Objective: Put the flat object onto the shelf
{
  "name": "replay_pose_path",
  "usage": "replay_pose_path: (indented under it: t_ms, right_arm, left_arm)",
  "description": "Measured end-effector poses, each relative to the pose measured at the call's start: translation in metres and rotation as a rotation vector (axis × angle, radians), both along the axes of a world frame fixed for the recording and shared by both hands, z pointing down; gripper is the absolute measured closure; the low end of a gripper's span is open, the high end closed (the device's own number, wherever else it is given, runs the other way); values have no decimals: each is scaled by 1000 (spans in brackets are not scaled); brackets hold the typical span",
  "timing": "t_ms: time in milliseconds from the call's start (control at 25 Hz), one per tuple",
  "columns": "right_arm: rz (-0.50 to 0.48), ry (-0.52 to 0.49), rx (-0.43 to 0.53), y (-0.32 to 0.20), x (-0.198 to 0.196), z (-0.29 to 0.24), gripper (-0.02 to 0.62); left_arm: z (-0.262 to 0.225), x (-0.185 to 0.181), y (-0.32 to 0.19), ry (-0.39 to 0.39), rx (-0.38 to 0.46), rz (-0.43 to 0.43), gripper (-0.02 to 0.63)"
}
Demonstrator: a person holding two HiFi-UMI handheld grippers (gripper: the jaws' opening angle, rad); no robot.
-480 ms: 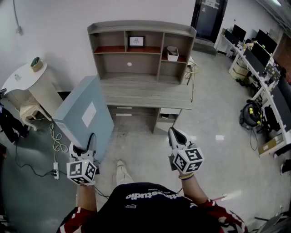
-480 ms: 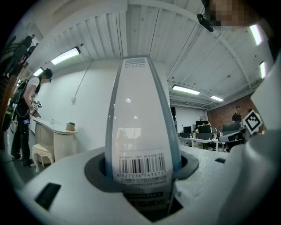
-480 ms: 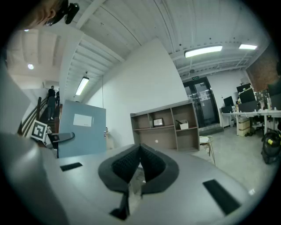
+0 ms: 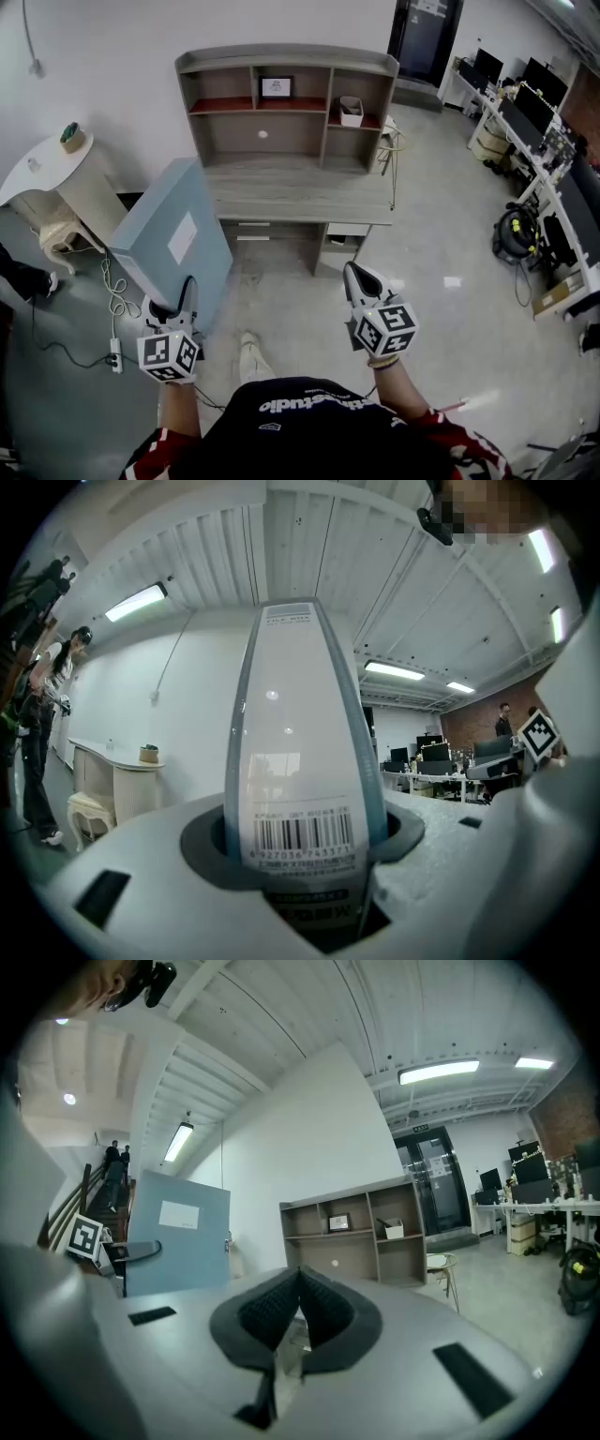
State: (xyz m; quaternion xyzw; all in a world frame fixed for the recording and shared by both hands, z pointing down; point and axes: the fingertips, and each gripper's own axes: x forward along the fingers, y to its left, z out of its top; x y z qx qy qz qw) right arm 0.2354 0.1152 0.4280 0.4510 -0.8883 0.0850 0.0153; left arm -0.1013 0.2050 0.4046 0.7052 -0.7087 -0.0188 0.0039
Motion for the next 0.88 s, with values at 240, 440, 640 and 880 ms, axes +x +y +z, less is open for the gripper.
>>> replay_pose_path:
  t_ms: [240, 440, 640, 880]
  right_arm:
    - [50, 18, 24, -5, 14, 2, 594]
    - [57, 36, 18, -6, 17, 8, 592]
    - [50, 15, -10, -7, 13, 13, 592]
    - [36, 9, -23, -15, 6, 15, 592]
  left_arm:
    - [5, 2, -1, -5, -6, -4, 337]
    - [4, 6, -1, -65, -3, 4, 337]
    - [5, 10, -4, -116, -3, 20, 337]
    - [6, 7, -12, -112, -5, 21, 337]
